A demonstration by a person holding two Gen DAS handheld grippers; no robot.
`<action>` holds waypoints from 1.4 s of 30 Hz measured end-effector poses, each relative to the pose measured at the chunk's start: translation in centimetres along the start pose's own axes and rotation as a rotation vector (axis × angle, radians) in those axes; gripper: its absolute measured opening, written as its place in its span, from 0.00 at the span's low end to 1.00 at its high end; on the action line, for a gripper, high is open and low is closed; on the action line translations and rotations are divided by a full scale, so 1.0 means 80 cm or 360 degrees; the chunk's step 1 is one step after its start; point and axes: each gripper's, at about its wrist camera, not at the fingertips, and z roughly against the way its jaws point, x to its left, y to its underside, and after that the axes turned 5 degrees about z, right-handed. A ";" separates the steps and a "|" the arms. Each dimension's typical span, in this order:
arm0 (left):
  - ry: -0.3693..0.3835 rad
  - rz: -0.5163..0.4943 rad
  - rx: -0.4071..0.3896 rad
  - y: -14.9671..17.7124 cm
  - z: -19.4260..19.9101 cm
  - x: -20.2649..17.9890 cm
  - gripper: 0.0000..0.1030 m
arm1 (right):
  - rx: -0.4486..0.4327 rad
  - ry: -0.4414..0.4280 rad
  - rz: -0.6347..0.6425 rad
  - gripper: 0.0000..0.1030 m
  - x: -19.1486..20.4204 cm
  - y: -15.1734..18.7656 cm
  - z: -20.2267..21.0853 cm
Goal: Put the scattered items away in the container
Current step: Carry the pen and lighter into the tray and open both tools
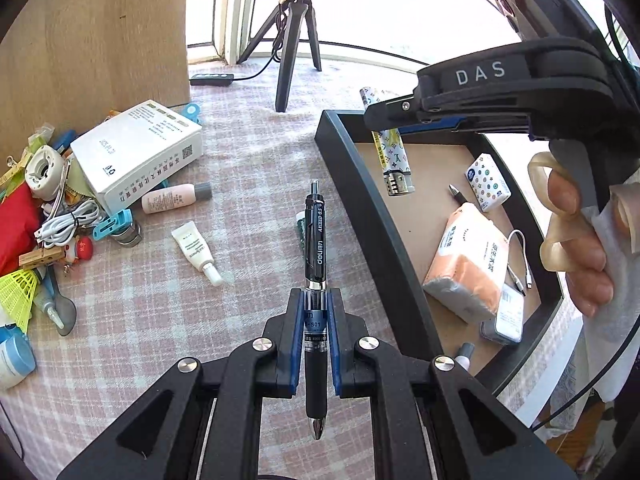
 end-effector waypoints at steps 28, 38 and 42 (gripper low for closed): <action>0.0072 -0.0191 0.0013 -0.065 -0.057 -0.165 0.32 | 0.0030 0.0288 -0.0329 0.23 -0.191 0.091 0.064; 0.0000 -0.0122 0.0012 -0.061 -0.049 -0.123 0.32 | 0.0026 0.0233 -0.0237 0.23 -0.151 0.072 0.051; -0.0068 -0.0089 -0.0012 -0.059 -0.040 -0.097 0.32 | 0.0029 0.0193 -0.0167 0.23 -0.122 0.061 0.042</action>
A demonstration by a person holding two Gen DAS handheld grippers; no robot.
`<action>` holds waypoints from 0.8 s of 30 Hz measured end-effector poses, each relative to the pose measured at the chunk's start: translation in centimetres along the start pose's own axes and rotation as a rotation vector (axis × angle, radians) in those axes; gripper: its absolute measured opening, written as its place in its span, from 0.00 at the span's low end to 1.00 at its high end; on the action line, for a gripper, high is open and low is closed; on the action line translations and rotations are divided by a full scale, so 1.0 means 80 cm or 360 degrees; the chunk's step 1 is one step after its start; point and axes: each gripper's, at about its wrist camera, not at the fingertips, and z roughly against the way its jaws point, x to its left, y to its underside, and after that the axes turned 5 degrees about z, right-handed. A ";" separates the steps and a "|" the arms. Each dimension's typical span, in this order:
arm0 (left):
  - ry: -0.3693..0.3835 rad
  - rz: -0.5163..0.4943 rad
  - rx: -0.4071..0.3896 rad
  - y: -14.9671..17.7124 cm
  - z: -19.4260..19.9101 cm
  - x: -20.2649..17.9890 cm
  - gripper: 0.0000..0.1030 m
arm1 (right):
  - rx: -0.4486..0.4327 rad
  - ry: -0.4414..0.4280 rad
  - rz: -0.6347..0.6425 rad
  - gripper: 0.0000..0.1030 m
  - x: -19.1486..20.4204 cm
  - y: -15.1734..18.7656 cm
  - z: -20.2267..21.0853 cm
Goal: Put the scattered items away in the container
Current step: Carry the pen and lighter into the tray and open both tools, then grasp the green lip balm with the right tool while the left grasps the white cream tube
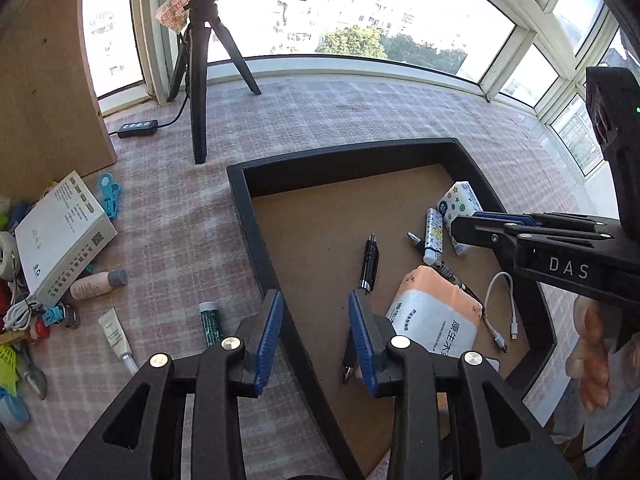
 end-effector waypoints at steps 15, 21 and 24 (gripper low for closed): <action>-0.0205 0.0259 0.0013 0.023 0.003 0.127 0.32 | 0.0065 -0.0172 0.0272 0.23 0.146 -0.001 -0.040; -0.0246 0.0367 0.0099 0.040 -0.021 0.171 0.32 | 0.0152 -0.0196 0.0349 0.23 0.195 0.009 -0.077; -0.0256 0.0397 0.0127 0.046 -0.031 0.183 0.32 | 0.0197 -0.0196 0.0353 0.23 0.209 0.010 -0.098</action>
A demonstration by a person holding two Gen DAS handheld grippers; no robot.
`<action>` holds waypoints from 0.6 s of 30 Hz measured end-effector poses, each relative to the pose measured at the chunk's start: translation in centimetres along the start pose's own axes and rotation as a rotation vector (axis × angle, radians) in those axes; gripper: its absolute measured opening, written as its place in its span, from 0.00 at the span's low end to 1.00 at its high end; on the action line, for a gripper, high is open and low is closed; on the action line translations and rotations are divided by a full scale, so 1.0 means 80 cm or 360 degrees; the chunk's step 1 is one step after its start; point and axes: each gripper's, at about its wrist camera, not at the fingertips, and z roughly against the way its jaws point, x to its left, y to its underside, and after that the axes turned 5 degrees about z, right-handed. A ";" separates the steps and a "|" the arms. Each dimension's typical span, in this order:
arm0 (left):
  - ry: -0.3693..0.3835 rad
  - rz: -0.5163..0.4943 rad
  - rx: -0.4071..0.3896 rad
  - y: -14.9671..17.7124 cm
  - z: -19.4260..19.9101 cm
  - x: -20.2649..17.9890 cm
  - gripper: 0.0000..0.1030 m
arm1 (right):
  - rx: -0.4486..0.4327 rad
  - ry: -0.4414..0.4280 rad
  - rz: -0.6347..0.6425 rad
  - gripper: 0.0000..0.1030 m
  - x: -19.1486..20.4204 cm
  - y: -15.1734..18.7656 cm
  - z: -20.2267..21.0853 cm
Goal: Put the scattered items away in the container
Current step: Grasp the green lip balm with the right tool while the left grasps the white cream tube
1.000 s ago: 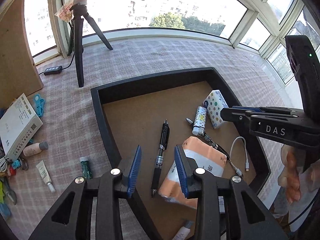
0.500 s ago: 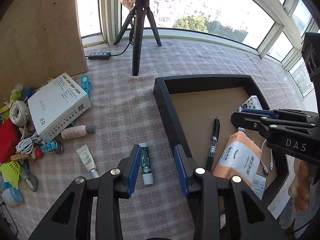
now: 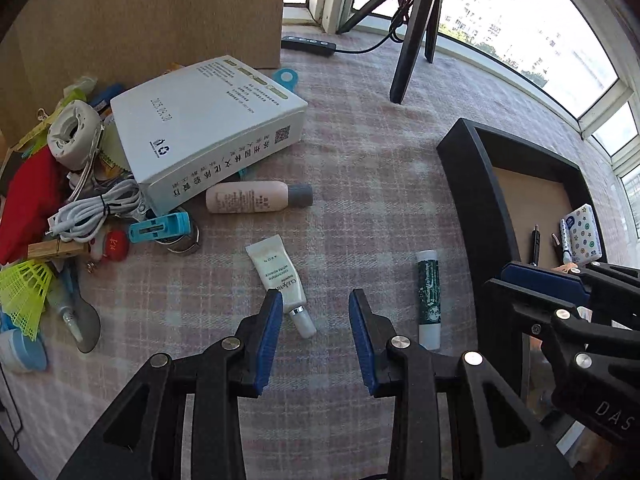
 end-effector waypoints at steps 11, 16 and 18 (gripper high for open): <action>-0.0001 0.0049 0.0049 -0.005 -0.021 0.013 0.32 | 0.0107 0.0072 -0.0029 0.23 0.009 -0.008 -0.050; -0.0059 -0.0003 0.0013 -0.005 -0.022 0.009 0.30 | 0.0127 0.0131 -0.0029 0.21 0.006 -0.006 -0.064; -0.0082 -0.0020 -0.0003 -0.003 -0.021 0.009 0.24 | 0.0121 0.0164 0.0001 0.21 0.009 -0.006 -0.067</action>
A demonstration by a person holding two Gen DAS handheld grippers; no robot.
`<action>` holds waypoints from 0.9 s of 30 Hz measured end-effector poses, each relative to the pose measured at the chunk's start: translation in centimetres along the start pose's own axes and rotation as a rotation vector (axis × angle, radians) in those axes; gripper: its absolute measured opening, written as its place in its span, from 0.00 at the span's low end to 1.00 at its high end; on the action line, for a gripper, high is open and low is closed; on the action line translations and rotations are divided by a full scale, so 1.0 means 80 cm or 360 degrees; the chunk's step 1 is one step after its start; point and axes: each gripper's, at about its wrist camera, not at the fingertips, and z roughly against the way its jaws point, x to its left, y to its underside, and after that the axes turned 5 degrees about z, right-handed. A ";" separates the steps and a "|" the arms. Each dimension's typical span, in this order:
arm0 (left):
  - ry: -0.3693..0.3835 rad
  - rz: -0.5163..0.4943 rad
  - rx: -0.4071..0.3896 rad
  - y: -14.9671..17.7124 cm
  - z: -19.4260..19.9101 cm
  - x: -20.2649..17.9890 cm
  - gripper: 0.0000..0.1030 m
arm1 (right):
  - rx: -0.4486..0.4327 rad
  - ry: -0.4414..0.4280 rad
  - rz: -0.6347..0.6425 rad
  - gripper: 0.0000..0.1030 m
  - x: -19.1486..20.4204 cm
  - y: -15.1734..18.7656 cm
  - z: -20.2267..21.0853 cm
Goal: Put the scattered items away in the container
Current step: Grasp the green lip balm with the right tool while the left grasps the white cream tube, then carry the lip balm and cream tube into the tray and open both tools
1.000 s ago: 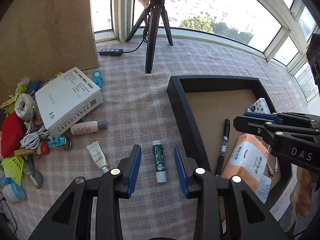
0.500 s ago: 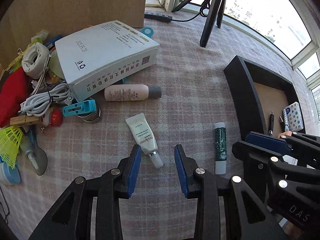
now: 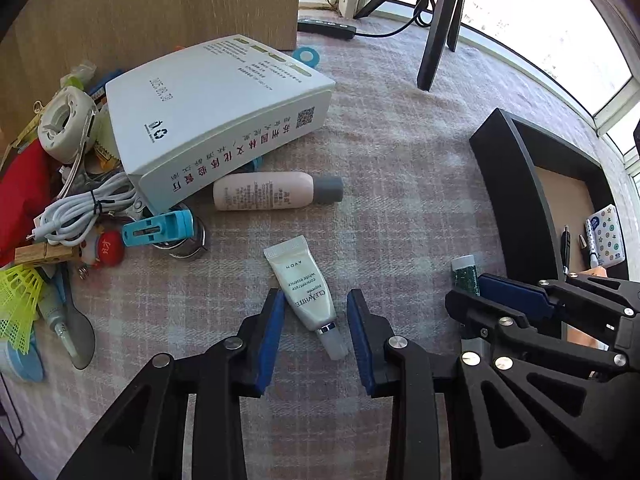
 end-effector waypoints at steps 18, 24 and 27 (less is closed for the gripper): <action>0.0117 0.0115 -0.0021 0.033 0.032 0.062 0.19 | -0.0025 -0.0068 0.0043 0.15 -0.003 0.005 0.000; 0.0156 0.0093 -0.0074 0.022 0.055 0.048 0.19 | -0.0127 -0.0125 0.0010 0.15 -0.029 0.008 0.042; 0.0207 0.0053 -0.0107 0.017 0.077 0.035 0.19 | -0.0190 -0.0107 -0.0022 0.15 -0.057 0.010 0.069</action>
